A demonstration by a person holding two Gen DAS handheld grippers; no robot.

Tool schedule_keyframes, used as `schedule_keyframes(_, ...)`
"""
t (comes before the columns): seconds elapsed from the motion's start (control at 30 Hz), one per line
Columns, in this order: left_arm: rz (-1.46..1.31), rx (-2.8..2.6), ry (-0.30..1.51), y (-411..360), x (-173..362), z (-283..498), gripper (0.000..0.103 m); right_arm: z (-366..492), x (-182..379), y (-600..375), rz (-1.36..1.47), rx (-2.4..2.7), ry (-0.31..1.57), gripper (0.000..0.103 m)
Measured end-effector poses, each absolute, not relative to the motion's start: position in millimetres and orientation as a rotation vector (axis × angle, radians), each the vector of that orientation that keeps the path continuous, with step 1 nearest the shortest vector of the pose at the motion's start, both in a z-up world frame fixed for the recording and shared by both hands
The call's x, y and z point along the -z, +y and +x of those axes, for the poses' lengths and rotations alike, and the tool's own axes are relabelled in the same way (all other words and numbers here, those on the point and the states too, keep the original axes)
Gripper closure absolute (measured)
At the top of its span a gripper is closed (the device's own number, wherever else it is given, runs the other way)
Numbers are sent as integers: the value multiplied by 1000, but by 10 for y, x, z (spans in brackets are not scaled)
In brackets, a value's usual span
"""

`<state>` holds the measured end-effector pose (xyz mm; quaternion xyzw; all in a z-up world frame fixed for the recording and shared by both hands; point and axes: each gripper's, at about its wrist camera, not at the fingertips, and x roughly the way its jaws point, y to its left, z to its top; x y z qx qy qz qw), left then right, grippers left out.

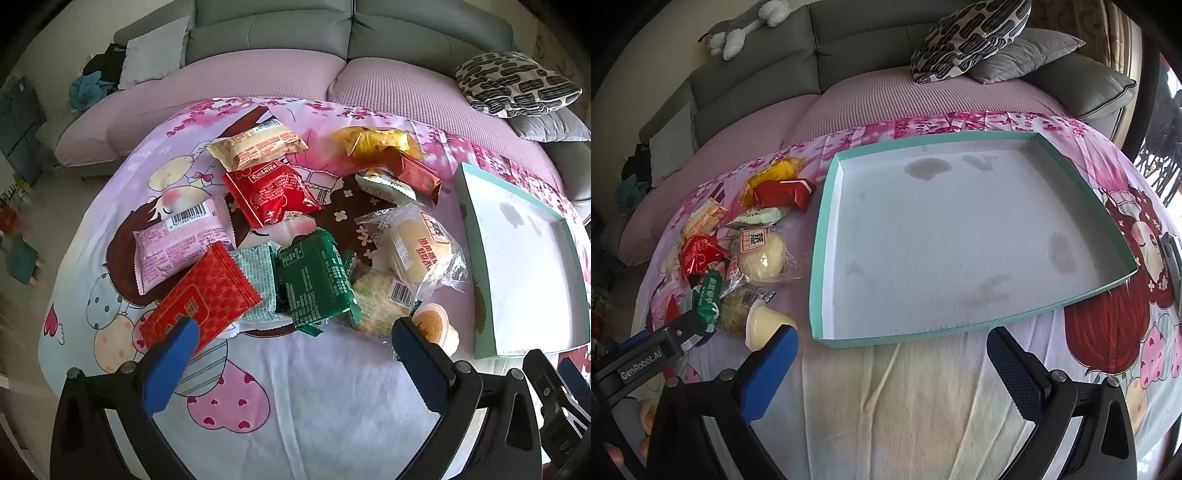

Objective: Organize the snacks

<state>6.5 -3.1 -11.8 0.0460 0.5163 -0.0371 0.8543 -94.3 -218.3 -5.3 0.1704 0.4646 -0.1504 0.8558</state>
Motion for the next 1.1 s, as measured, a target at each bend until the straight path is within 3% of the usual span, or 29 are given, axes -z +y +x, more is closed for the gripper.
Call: schedule_keyframes(1.1,66,81,1113,-6,155,81,0,-921,88,-2145,370,321,988,0)
